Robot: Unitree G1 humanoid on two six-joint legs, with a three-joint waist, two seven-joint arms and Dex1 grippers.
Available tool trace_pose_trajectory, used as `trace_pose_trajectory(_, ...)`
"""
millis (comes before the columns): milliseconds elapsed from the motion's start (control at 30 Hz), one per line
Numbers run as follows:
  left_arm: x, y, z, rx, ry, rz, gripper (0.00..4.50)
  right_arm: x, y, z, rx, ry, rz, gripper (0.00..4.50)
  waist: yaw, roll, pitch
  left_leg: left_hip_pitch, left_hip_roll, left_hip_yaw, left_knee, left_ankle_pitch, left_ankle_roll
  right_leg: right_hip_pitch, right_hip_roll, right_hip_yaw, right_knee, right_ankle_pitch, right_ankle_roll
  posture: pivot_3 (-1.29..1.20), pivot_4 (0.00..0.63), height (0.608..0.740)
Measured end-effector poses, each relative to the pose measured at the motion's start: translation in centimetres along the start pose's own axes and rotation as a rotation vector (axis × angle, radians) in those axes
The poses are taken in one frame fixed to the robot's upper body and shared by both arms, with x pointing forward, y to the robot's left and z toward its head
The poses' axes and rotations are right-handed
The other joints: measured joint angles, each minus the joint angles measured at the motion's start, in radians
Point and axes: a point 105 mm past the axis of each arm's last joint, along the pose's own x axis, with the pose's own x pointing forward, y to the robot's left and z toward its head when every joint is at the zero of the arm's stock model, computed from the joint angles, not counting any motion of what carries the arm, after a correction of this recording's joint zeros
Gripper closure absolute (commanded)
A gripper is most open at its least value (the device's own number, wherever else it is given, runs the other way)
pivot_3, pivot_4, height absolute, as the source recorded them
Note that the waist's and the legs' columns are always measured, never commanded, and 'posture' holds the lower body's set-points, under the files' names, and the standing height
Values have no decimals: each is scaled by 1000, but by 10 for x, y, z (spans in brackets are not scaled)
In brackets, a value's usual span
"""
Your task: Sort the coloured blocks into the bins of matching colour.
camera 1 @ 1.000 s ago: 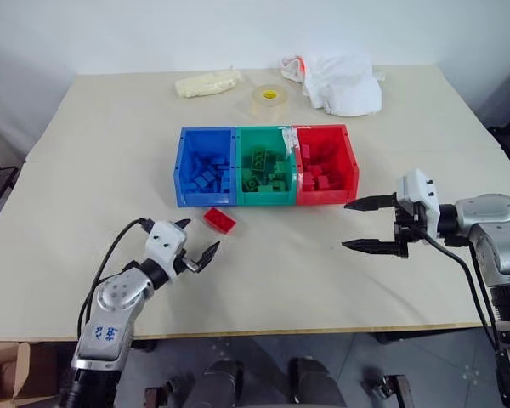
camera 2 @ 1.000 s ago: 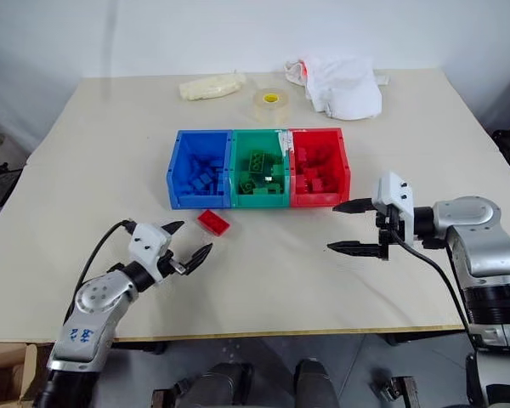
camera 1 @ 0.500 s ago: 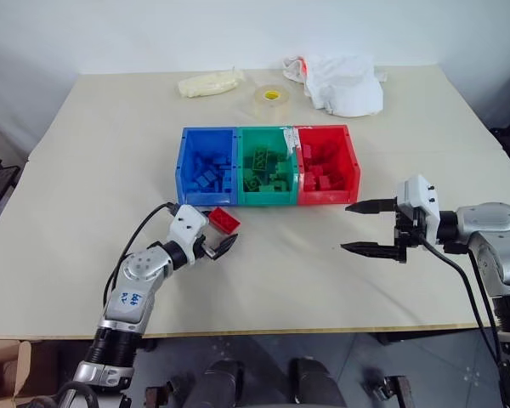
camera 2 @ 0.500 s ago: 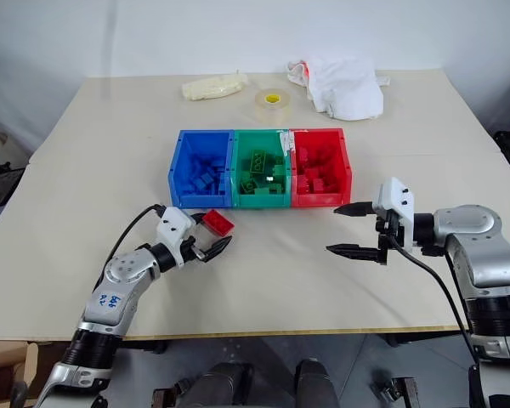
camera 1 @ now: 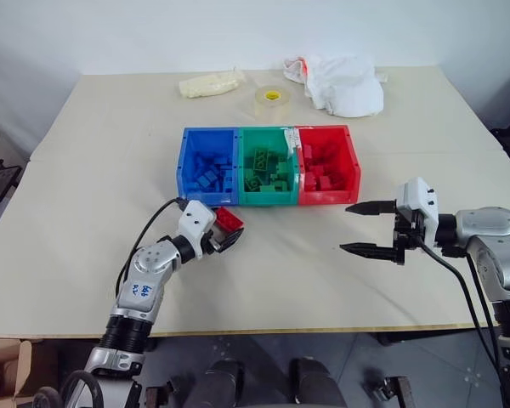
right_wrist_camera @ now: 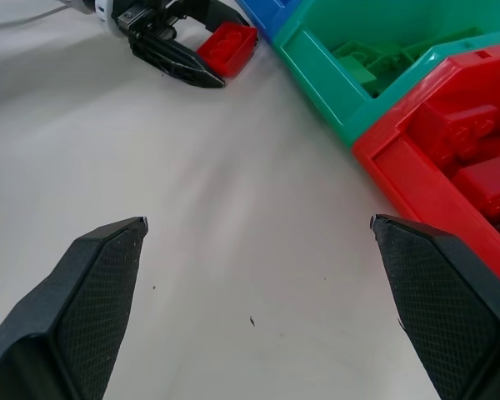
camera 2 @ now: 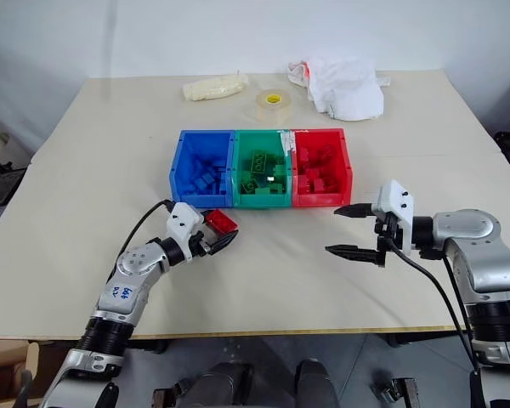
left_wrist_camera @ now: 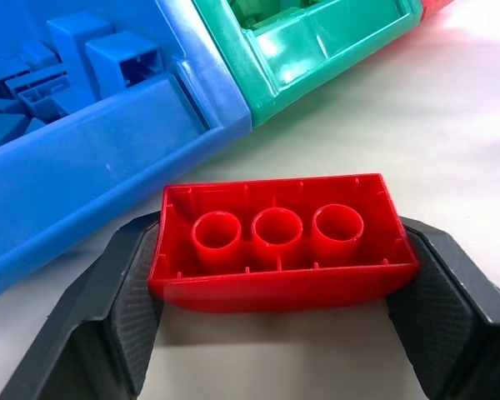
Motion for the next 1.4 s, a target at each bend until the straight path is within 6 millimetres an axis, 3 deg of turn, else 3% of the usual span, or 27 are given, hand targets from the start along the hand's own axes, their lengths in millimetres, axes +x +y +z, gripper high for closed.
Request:
trace_pose_trajectory(167,12,-26,16,44,-90,-128,1103,-15,-1,-3,9,7,-61,0,1,0,0,-1,0,0,0,0,0,0,0,0,-1,0,0,0,150,740)
trace_pose_trajectory(267,38,-35,50,46,-190,-139,1103,-23,-1,0,9,-5,-109,0,7,-2,1,-2,0,0,3,0,0,0,1,0,0,0,0,0,150,740)
trace_pose_trajectory(367,57,-35,86,86,-277,-143,1103,-31,0,6,9,-31,-146,0,8,-2,1,-2,0,0,4,0,0,0,1,0,1,0,1,0,150,740)
trace_pose_trajectory(633,120,-21,129,109,-281,-82,1103,-50,5,5,15,-37,-269,0,8,-5,3,-2,-1,3,5,-1,1,-1,2,1,1,1,2,0,150,740)
trace_pose_trajectory(733,134,-20,144,115,-304,-72,1103,-56,5,6,13,-40,-307,0,7,-5,3,-2,-1,4,5,-1,2,-1,1,1,1,1,3,0,150,740)
trace_pose_trajectory(800,141,-20,147,105,-300,-66,1103,-55,7,7,8,-43,-308,0,5,-6,3,-3,-2,5,4,-2,3,-2,1,1,1,2,3,0,150,740)
trace_pose_trajectory(867,149,-21,147,72,-283,-66,383,-55,10,7,9,-47,-317,0,5,-7,4,-3,-2,5,4,-2,3,-2,1,1,1,2,3,0,150,740)
trace_pose_trajectory(933,155,-21,151,41,-273,-47,26,-53,12,6,18,-62,-321,0,4,-10,6,-3,-2,5,5,-2,3,-2,1,1,1,2,3,0,150,740)
trace_pose_trajectory(1167,157,-15,169,52,-322,13,26,-50,12,7,18,-70,-332,0,-1,-11,6,-3,-2,6,5,-2,3,-3,2,2,2,2,4,0,150,740)
trace_pose_trajectory(1300,149,-14,154,96,-317,-44,26,-45,10,9,14,-77,-312,0,-3,-10,6,-2,-2,6,5,-2,3,-3,2,2,3,2,4,0,150,740)
trace_pose_trajectory(1400,131,-10,132,132,-304,-122,26,-41,7,12,6,-82,-282,0,-8,-10,6,-2,-1,7,5,-2,3,-5,2,2,5,2,4,0,150,740)
